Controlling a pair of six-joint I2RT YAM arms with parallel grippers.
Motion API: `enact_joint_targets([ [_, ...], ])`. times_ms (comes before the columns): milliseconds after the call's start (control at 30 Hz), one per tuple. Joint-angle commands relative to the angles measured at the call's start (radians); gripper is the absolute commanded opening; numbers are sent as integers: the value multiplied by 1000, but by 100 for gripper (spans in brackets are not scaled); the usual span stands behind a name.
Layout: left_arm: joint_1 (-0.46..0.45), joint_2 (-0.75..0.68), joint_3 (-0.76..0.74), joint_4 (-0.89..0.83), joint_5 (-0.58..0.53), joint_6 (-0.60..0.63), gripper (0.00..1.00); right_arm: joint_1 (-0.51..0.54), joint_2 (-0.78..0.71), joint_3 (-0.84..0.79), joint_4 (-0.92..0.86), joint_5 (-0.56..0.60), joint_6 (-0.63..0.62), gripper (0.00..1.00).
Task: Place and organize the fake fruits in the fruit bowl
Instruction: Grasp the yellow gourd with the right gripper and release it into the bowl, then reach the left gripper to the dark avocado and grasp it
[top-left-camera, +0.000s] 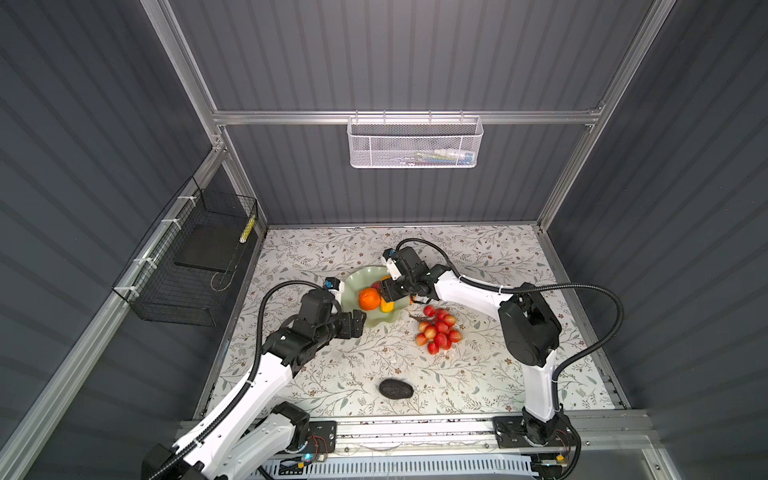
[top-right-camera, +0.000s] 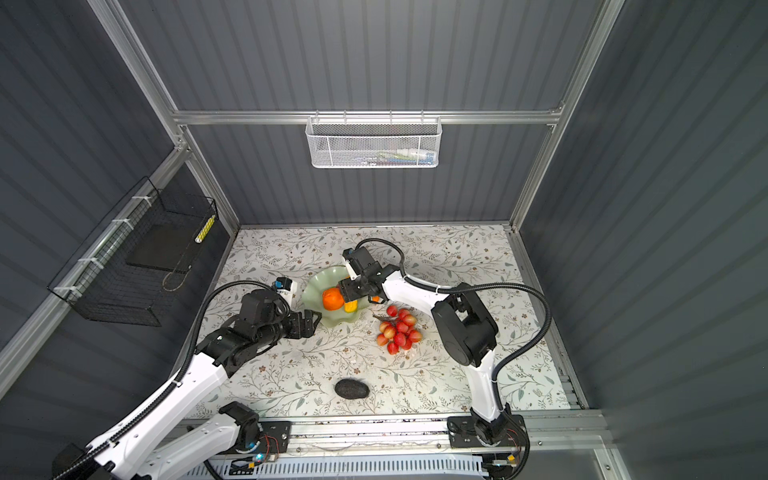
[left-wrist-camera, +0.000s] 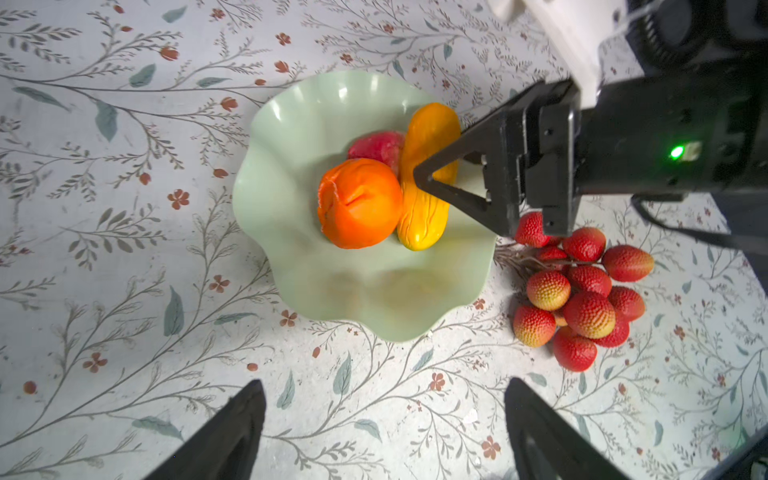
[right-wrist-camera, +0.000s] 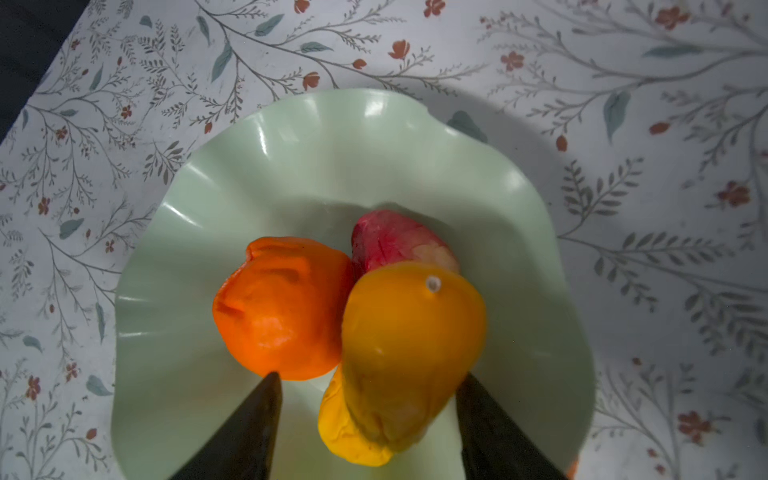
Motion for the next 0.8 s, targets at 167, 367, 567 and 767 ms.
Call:
enact_joint_targets([
  [167, -90, 138, 111, -73, 132, 121, 84, -98, -333, -220, 187, 50, 45, 88],
  [367, -322, 277, 170, -169, 33, 167, 83, -170, -519, -423, 293, 143, 43, 98],
  [567, -550, 365, 187, -245, -30, 137, 83, -235, -618, -542, 324, 165, 64, 99],
  [767, -641, 461, 199, -274, -65, 89, 86, -259, -651, -586, 322, 166, 77, 99],
])
